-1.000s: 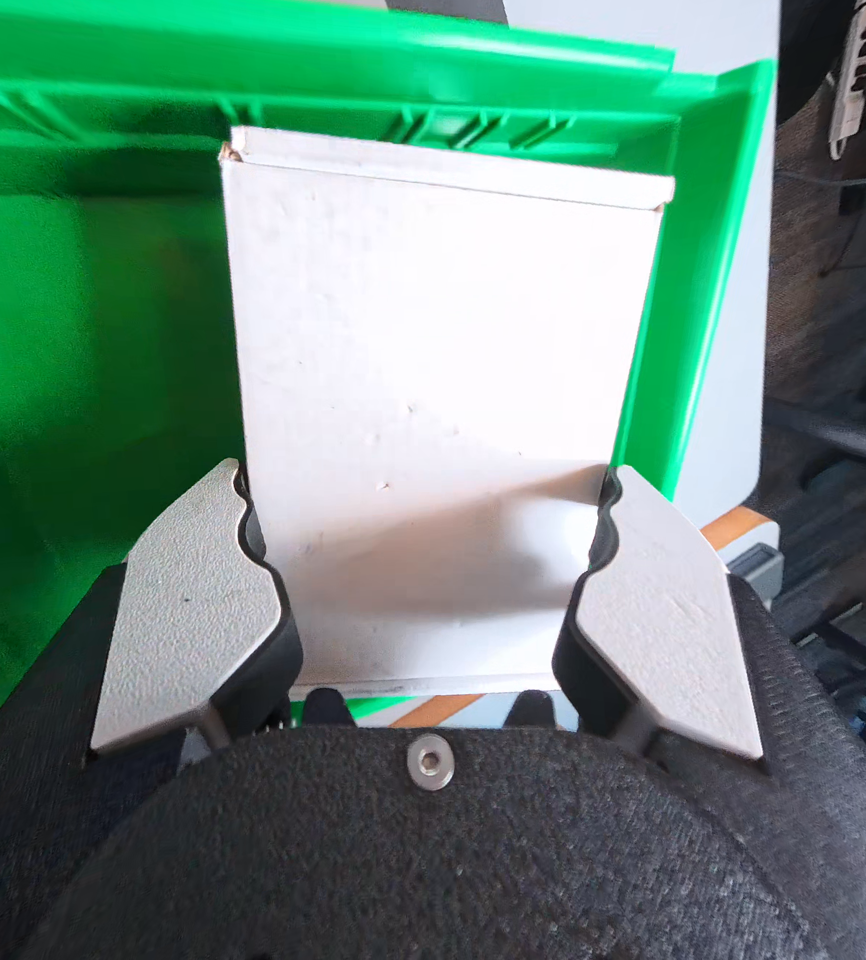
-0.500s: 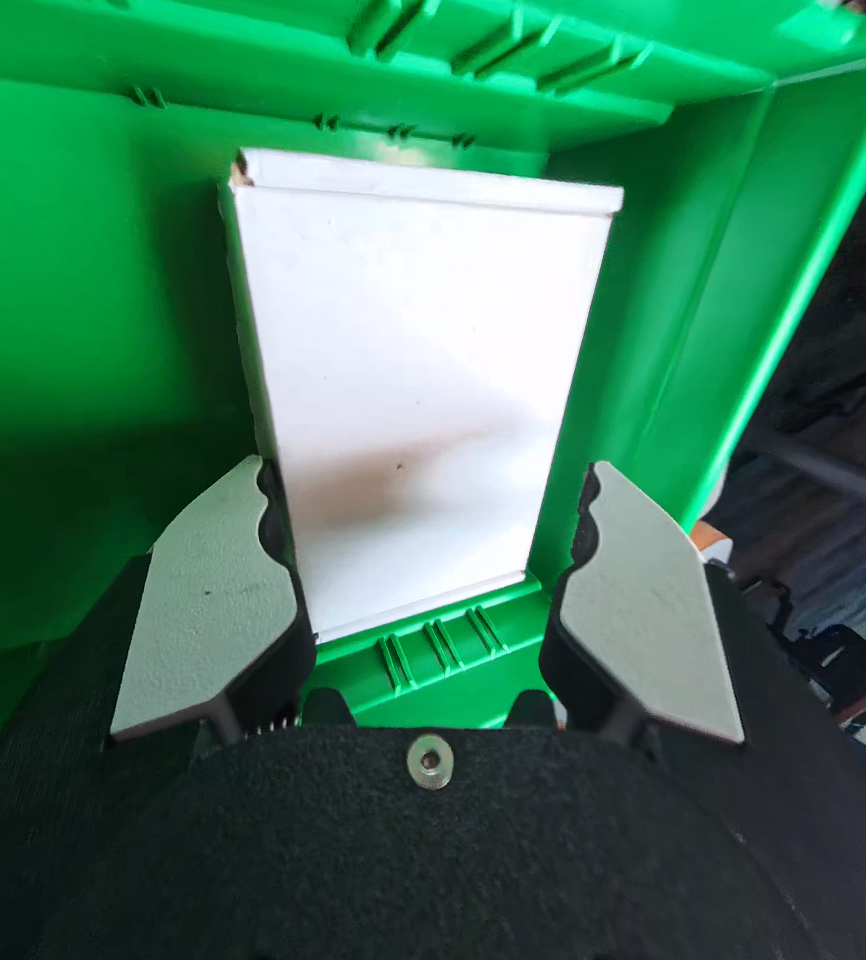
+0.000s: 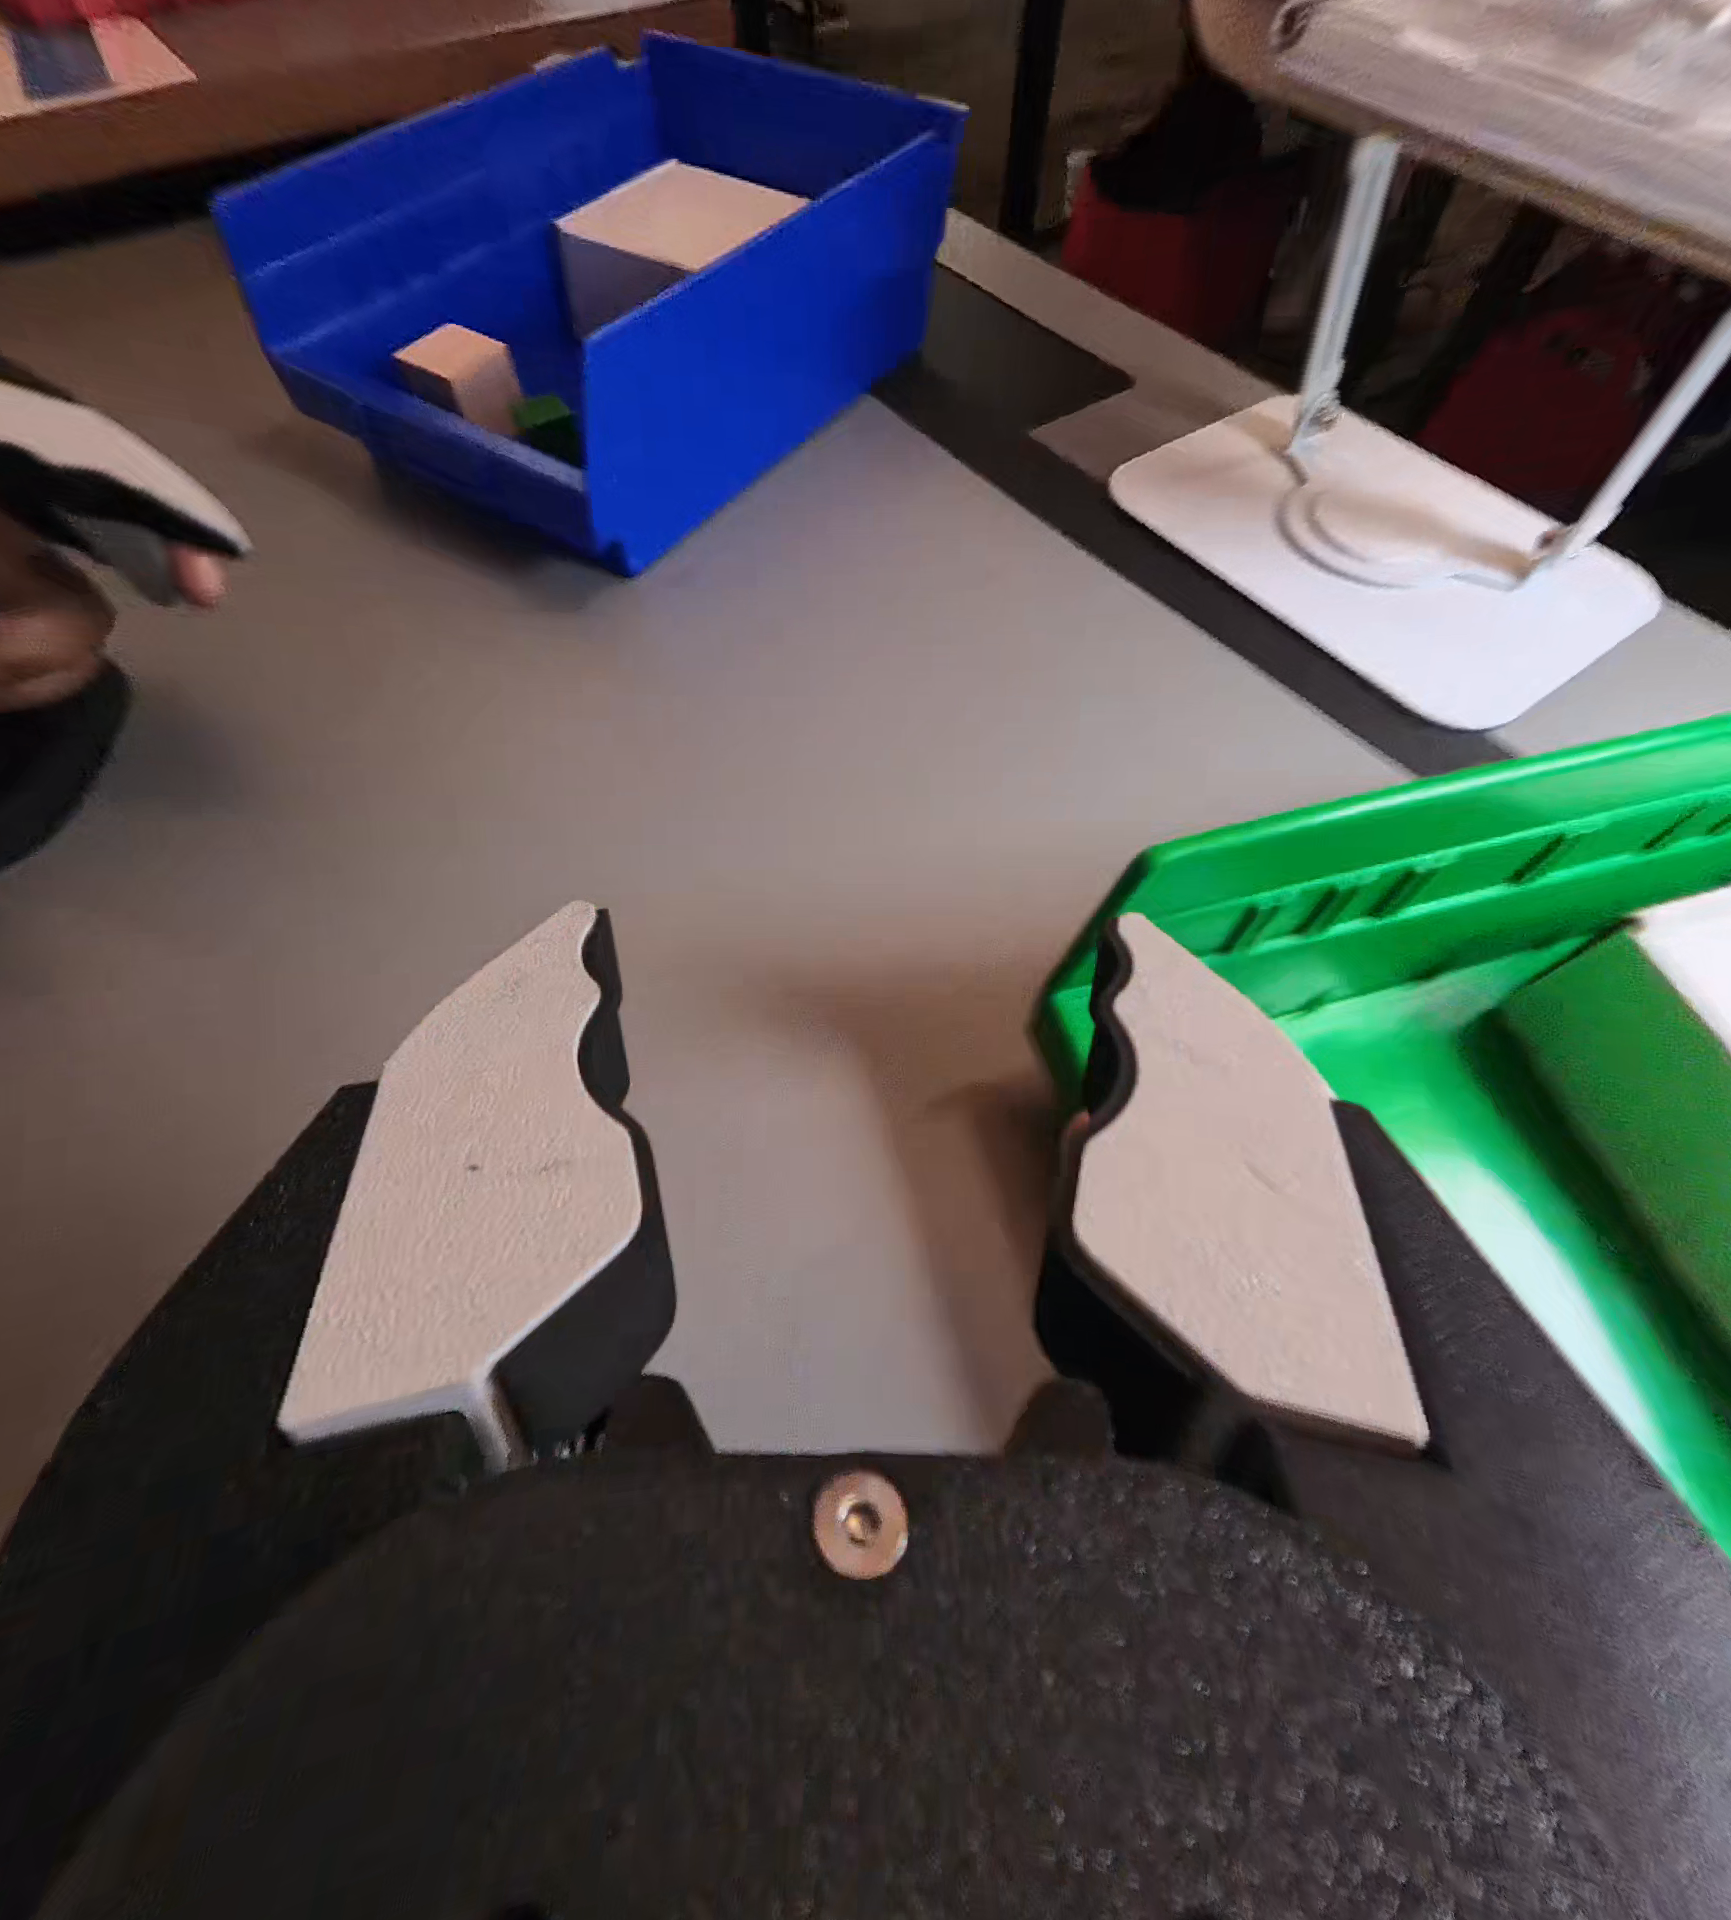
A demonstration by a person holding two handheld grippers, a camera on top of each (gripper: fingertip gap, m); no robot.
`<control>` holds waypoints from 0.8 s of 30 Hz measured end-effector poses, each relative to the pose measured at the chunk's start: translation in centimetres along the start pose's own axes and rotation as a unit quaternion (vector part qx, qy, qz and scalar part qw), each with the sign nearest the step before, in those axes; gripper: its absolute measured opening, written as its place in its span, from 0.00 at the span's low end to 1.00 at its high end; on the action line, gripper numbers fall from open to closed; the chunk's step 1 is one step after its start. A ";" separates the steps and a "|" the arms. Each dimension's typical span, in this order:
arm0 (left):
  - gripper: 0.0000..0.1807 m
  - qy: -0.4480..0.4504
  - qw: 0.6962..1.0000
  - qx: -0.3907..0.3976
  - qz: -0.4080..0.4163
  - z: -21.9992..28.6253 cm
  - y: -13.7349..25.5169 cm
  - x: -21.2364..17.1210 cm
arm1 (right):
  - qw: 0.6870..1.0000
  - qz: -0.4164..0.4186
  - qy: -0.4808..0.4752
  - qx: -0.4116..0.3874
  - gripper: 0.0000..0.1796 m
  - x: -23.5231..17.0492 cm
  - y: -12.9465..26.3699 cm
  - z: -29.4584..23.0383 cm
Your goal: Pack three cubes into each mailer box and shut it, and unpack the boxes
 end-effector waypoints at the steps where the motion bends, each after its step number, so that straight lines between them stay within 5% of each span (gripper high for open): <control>1: 0.44 0.000 1.000 0.009 0.003 -0.5 0.2 0.2 | 1.000 0.005 -0.012 0.005 0.48 -1.2 -0.1 -1.5; 11: 0.39 -0.021 0.987 0.154 -0.046 -11.9 5.0 7.1 | 0.996 0.069 -0.048 -0.001 0.43 -6.0 -0.6 -4.8; 17: 0.39 -0.031 0.960 0.197 -0.196 -21.6 5.6 10.1 | 0.996 0.079 -0.046 0.007 0.42 -6.3 -0.1 -5.1; 24: 0.49 -0.036 0.887 0.195 -0.418 -31.1 3.6 6.2 | 0.997 0.071 0.006 0.015 0.42 -6.5 -0.4 -6.3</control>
Point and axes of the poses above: each gripper's, where its closed fingertips meet, y back along the fingers, x out of its top, z = x × y across the jaws, the point moved 8 cm from there along y, back along the fingers, and after that the axes turned 4 degrees about -x, right-handed, at the moved point
